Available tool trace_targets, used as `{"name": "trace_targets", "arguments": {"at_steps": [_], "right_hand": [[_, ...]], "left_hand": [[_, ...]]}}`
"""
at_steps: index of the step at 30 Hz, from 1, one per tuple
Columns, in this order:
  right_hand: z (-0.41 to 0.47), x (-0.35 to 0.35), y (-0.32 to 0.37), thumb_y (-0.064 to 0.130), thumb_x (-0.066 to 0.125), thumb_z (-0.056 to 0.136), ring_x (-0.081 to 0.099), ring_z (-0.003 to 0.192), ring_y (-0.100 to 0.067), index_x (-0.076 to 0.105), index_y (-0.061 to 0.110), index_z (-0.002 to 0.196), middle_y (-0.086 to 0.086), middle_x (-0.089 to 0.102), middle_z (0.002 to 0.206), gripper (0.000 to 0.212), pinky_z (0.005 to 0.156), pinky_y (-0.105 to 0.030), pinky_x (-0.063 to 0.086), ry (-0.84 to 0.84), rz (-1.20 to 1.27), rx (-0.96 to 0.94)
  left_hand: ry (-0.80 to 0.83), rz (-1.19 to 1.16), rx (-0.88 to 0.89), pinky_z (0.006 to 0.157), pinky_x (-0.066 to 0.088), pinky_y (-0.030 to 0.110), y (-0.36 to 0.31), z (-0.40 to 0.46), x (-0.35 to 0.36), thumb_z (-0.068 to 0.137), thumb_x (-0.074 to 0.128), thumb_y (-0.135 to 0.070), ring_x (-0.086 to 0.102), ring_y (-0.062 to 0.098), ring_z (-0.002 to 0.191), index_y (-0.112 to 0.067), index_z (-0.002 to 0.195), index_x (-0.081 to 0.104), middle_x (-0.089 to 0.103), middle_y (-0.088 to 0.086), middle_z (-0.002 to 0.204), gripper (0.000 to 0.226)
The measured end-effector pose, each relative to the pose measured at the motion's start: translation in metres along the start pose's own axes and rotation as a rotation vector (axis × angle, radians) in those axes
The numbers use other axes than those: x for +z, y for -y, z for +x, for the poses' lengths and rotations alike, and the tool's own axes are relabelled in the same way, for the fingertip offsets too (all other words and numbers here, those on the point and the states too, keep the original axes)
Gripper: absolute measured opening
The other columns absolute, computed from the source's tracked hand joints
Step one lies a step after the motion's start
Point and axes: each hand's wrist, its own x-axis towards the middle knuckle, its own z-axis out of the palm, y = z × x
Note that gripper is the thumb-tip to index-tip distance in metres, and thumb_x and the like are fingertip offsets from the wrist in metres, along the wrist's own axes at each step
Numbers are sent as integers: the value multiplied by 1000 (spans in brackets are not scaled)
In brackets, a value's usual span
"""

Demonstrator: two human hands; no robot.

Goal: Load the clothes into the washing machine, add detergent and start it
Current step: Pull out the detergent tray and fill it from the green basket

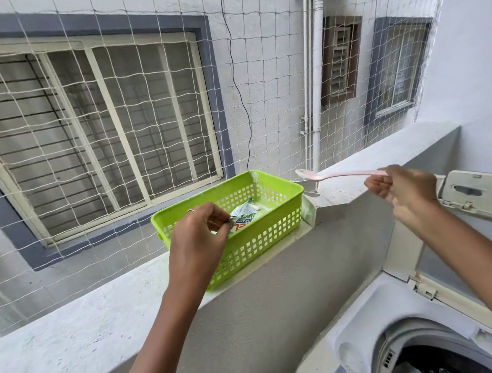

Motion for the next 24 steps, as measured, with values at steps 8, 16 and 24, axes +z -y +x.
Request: {"name": "trace_targets", "arguments": {"at_steps": [8, 16, 24], "right_hand": [[-50, 36, 33, 0, 46, 89, 59, 37, -9, 58, 2, 77, -3, 61, 41, 18, 38, -15, 47, 317, -214, -14], [-63, 64, 28, -1, 47, 85, 59, 36, -14, 60, -2, 75, -7, 61, 43, 17, 38, -17, 48, 438, -372, -15], [-57, 84, 28, -2, 49, 84, 58, 33, -15, 56, -1, 67, -7, 59, 40, 19, 34, -18, 47, 440, -452, -123]], "left_hand": [[-12, -18, -4, 65, 52, 25, 0, -1, 0, 74, 77, -9, 62, 0, 65, -23, 72, 64, 67, -11, 68, 19], [-25, -16, 2, 66, 51, 25, 1, -1, 1, 74, 77, -9, 61, -2, 66, -21, 73, 64, 68, -10, 71, 18], [-31, 2, 25, 70, 52, 36, 0, -2, 1, 74, 77, -8, 63, 10, 71, -17, 76, 66, 69, -6, 75, 14]]}}
